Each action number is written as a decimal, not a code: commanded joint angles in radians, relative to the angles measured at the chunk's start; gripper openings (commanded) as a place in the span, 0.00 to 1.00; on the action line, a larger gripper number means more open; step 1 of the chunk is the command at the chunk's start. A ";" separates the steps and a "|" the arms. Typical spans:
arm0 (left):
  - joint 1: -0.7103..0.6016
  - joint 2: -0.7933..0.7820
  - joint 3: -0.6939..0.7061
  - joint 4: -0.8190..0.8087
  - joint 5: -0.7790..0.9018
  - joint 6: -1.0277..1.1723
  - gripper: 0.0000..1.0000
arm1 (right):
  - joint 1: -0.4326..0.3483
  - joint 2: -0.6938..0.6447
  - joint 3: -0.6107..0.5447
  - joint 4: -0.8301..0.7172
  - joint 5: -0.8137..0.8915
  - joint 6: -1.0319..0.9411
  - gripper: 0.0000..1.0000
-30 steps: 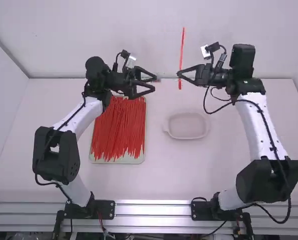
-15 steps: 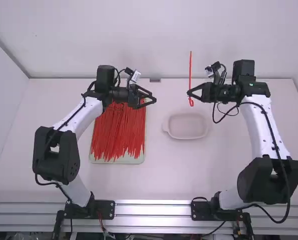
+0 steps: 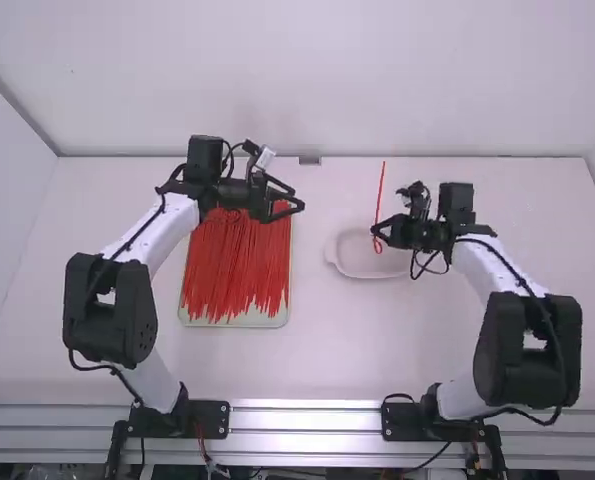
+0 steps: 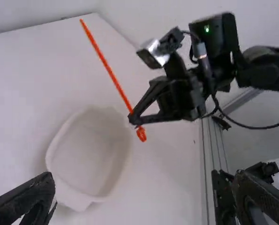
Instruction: Fasten the cable tie
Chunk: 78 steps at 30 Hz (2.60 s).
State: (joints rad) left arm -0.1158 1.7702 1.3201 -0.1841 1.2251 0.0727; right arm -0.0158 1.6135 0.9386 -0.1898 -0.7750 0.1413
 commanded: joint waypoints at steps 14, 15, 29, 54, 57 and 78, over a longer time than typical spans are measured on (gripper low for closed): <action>-0.002 -0.016 -0.003 -0.007 0.016 0.014 0.99 | 0.219 -0.015 -0.115 0.158 0.597 0.111 0.00; -0.002 -0.016 -0.003 -0.007 0.016 0.014 0.99 | 0.225 -0.015 -0.115 0.161 0.607 0.117 0.00; -0.002 -0.016 -0.003 -0.007 0.023 0.013 0.99 | 0.164 -0.015 -0.114 0.168 0.596 0.114 0.00; 0.013 -0.058 -0.003 0.031 0.068 -0.063 0.99 | 0.130 -0.060 0.032 -0.048 0.589 0.060 0.98; 0.028 -0.086 -0.003 0.001 0.066 -0.083 0.99 | 0.142 -0.096 0.072 -0.133 0.589 0.064 0.98; 0.065 -0.435 -0.018 -0.245 -0.243 -0.039 0.98 | 0.156 -0.558 0.081 -0.375 0.608 0.093 0.96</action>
State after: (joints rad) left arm -0.0597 1.3621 1.3197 -0.4320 1.0054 0.0368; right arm 0.1513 1.0714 1.0084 -0.5690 -0.1806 0.2405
